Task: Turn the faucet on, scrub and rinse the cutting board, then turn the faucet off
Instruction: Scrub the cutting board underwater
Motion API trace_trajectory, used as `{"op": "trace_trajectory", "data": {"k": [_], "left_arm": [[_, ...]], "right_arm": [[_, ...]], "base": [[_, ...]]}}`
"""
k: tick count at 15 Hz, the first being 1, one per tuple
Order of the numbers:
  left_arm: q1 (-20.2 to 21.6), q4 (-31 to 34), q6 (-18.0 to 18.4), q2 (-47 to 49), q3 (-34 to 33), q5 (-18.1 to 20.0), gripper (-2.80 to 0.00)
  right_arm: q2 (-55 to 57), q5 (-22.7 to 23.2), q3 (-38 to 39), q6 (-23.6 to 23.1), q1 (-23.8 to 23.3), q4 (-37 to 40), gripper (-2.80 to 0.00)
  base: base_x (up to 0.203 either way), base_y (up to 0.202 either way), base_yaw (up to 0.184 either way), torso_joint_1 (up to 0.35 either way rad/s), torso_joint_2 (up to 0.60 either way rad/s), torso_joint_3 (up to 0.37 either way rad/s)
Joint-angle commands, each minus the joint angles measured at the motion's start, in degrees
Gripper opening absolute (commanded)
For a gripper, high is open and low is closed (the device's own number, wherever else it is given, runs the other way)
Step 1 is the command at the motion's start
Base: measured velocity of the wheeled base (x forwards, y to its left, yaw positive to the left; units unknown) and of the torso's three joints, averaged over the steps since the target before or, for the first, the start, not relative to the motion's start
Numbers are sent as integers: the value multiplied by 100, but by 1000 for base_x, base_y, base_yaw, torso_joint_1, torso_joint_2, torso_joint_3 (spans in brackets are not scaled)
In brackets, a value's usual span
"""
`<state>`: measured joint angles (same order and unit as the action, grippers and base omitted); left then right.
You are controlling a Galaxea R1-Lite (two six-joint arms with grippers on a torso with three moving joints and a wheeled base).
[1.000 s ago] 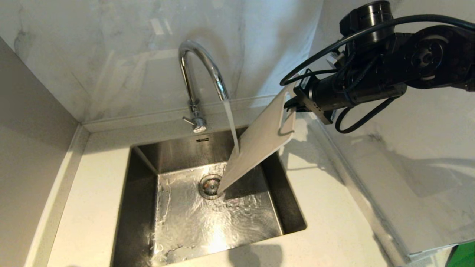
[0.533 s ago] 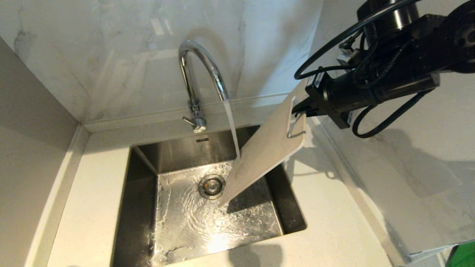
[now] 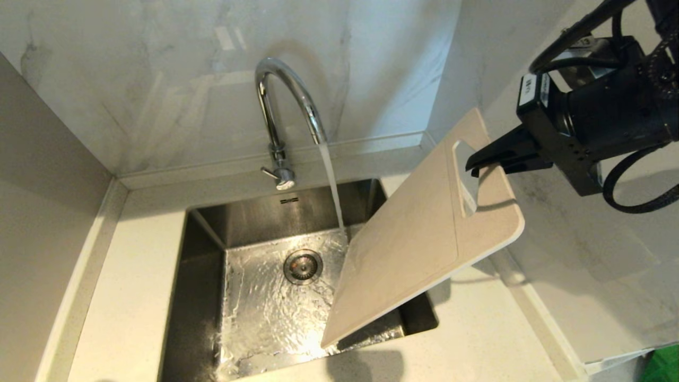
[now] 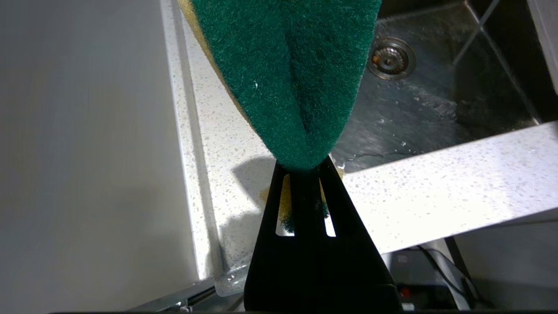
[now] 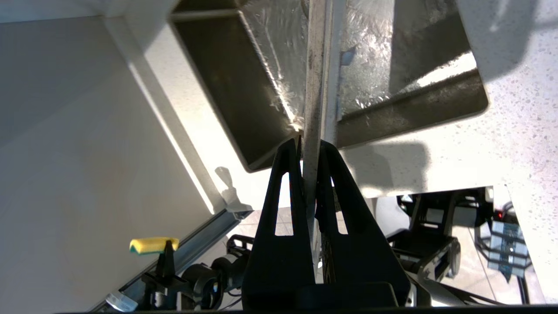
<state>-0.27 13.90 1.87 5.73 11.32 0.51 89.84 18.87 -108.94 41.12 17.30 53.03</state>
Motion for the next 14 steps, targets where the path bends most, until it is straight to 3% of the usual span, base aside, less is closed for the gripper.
{"op": "trace_trajectory", "data": {"k": [1, 4, 8, 14], "left_arm": [[0, 52, -31, 1134, 478, 149, -280], [0, 58, -173, 2653, 1292, 680, -280], [-68, 29, -253, 4658, 2886, 1349, -280], [-1342, -62, -450, 6825, 4602, 1582, -280]], "right_arm": [[-286, 3, 5, 19, 2, 38, -280], [-553, 3, 32, 19, 2, 50, -280], [-898, 11, 334, 50, 2, 283, -280], [-960, 20, 470, 39, 8, 278, -280]], "base": [[0, 0, 0, 0, 0, 0], [0, 0, 0, 0, 0, 0], [0, 0, 0, 0, 0, 0], [0, 0, 0, 0, 0, 0]]}}
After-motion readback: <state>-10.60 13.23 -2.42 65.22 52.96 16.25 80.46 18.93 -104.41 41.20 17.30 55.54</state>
